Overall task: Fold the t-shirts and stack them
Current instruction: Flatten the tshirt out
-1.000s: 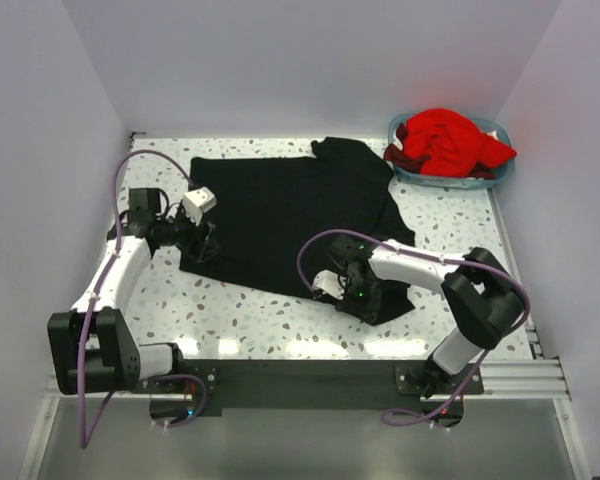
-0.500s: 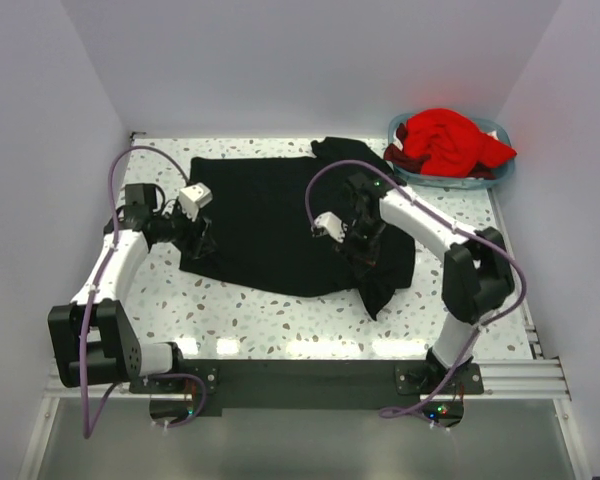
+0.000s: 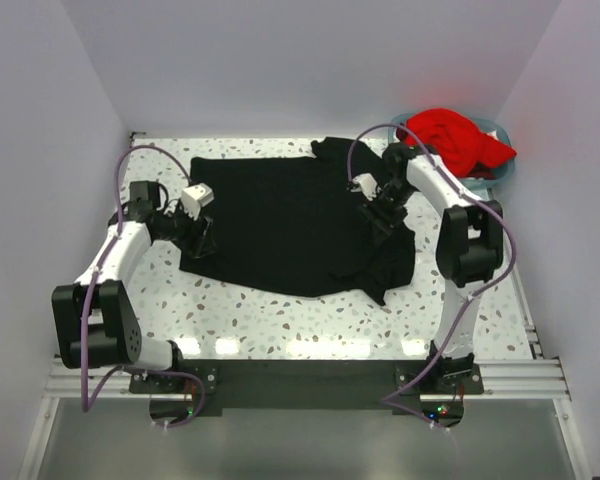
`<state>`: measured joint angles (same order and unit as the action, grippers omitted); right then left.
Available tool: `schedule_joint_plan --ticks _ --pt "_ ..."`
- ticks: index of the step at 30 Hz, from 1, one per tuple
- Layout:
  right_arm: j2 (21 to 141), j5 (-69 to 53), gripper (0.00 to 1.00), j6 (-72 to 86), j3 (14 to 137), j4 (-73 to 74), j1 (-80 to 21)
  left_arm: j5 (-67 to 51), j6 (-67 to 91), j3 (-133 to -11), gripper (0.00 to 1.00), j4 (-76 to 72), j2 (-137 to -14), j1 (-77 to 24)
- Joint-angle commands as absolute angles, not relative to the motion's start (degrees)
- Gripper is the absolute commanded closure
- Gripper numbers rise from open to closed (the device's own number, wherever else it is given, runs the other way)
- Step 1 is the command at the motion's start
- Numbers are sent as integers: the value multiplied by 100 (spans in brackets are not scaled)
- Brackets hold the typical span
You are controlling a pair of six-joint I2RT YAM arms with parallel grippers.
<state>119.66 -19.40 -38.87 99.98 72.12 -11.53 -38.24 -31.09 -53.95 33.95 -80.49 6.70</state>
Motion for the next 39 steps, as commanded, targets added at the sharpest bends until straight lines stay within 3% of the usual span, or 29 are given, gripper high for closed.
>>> schedule_joint_plan --ticks 1,6,12,19,23,32,36,37,39 --pt "10840 -2399 43 -3683 9530 7664 -1345 -3770 -3190 -5625 32 3419 -8209 721" --pt "10135 -2320 42 -3446 8571 7365 -1555 -4683 -3419 -5573 28 3218 -7955 528" --pt "9853 -2593 43 -3006 7709 7532 -1573 -4281 -3411 -4843 28 865 -7409 -1544" --pt "10011 -1916 44 -2680 7409 7514 -1319 -3376 -3778 -4720 30 -1211 -8488 -3811" --pt "10019 -1907 44 -2567 7532 7532 -1082 -3279 -4060 -4851 31 -1975 -9096 -4358" --pt "10907 -2390 45 -2259 8147 7673 -791 -3261 -4658 -5229 31 -2171 -9949 -4843" --pt "11293 -2470 46 -2031 8279 7471 -791 -3103 -4719 -5457 43 -2092 -10160 -4852" --pt "11372 -2435 47 -2013 8305 7410 -791 -3103 -4728 -5484 55 -2040 -10212 -4860" --pt "11531 -2408 50 -1978 8367 7365 -782 -3138 -4746 -5572 65 -1952 -10248 -4860"
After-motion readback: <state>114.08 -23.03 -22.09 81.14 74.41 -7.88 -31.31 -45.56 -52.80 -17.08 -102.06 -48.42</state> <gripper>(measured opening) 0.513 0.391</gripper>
